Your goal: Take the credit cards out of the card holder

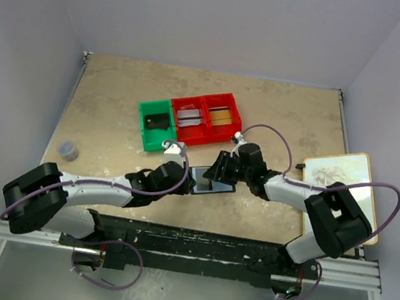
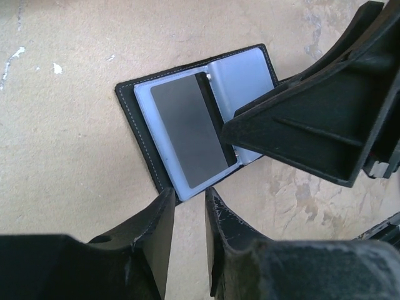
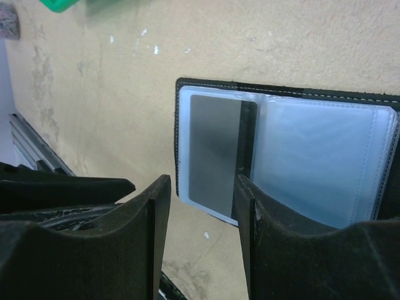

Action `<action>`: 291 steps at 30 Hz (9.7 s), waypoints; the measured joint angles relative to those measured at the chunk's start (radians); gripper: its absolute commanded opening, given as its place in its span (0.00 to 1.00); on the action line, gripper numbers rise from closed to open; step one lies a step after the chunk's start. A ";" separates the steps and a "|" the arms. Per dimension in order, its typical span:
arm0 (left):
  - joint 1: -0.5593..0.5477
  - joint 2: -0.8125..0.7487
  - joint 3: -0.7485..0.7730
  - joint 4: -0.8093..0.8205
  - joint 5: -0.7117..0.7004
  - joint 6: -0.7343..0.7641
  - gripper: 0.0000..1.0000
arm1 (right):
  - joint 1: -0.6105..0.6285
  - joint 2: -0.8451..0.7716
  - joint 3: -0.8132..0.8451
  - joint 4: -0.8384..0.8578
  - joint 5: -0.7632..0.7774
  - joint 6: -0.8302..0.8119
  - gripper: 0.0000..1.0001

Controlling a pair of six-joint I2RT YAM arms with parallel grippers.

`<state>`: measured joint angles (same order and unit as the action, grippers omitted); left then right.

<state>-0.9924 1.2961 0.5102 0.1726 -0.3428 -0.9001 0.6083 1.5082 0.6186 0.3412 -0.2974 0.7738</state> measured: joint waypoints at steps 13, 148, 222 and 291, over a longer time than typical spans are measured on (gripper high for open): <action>0.024 0.133 0.122 -0.001 0.041 0.005 0.27 | -0.029 0.066 -0.033 0.054 -0.012 0.005 0.46; 0.101 0.277 0.130 -0.008 0.082 0.003 0.00 | -0.011 0.093 -0.274 0.504 0.015 0.360 0.16; 0.091 0.329 0.146 0.125 0.186 -0.060 0.23 | -0.105 0.075 -0.272 0.459 -0.062 0.245 0.25; 0.048 0.313 0.142 0.073 0.074 -0.076 0.25 | -0.107 0.087 -0.220 0.431 -0.060 0.268 0.04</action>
<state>-0.9440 1.6089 0.6525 0.2455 -0.2684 -0.9760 0.5014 1.5951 0.3981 0.7723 -0.3573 1.0416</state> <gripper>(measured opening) 0.247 0.063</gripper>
